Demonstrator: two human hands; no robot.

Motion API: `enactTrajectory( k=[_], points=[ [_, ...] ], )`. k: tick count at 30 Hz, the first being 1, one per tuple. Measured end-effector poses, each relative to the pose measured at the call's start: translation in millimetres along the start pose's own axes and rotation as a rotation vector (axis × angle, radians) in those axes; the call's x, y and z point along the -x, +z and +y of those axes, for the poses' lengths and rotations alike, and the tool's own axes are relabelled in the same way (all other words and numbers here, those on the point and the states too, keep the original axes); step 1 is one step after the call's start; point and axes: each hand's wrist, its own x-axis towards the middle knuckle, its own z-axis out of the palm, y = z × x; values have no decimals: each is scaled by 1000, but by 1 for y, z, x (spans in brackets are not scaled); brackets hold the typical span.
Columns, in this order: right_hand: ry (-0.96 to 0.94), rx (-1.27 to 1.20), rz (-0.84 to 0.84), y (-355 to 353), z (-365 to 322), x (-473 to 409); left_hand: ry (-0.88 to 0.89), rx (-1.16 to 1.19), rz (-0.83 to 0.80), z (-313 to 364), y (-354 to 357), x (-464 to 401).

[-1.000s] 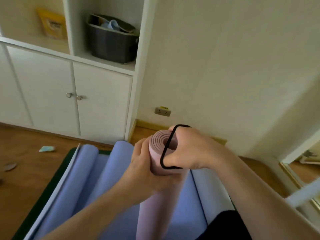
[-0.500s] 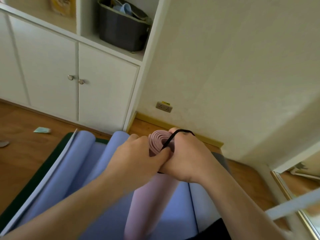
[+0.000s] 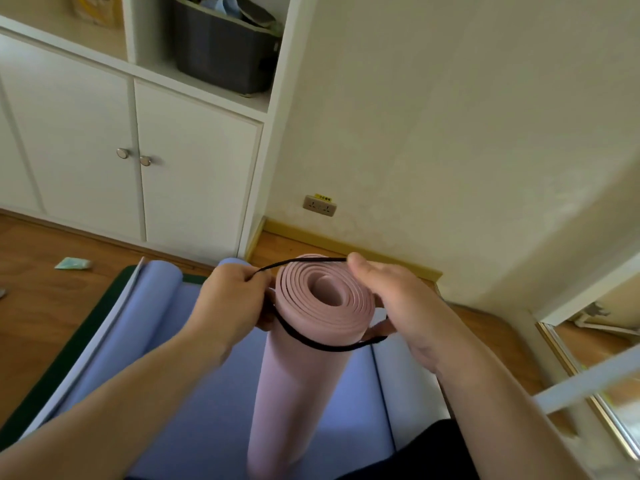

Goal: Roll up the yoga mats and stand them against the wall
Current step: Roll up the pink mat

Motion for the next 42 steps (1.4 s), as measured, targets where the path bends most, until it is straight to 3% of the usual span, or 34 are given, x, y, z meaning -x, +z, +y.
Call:
enactTrajectory(
  k=[3,14,19,23,25,28,32,40,42],
  points=[
    [186,-159,146,-10,17,-12,-66,117,-119,3,1,-4],
    [312,-82,85,-29,43,-57,-278,188,-264,-4,12,-13],
    [246,-149,4,-13,69,-50,-81,-58,-268,-5,5,-15],
    [120,80,243,-8,69,-50,20,-372,-266,-19,12,-19],
    [139,190,279,-2,72,-53,19,-444,-240,-34,16,-25],
    [270,288,218,14,101,-54,-28,-485,-258,-58,22,-32],
    [311,429,162,28,135,-56,-102,-482,-347,-98,29,-35],
    [495,437,-49,34,172,-58,-222,-437,-408,-137,35,-31],
    [528,458,-36,32,185,-58,-284,-361,-346,-150,30,-29]
  ],
)
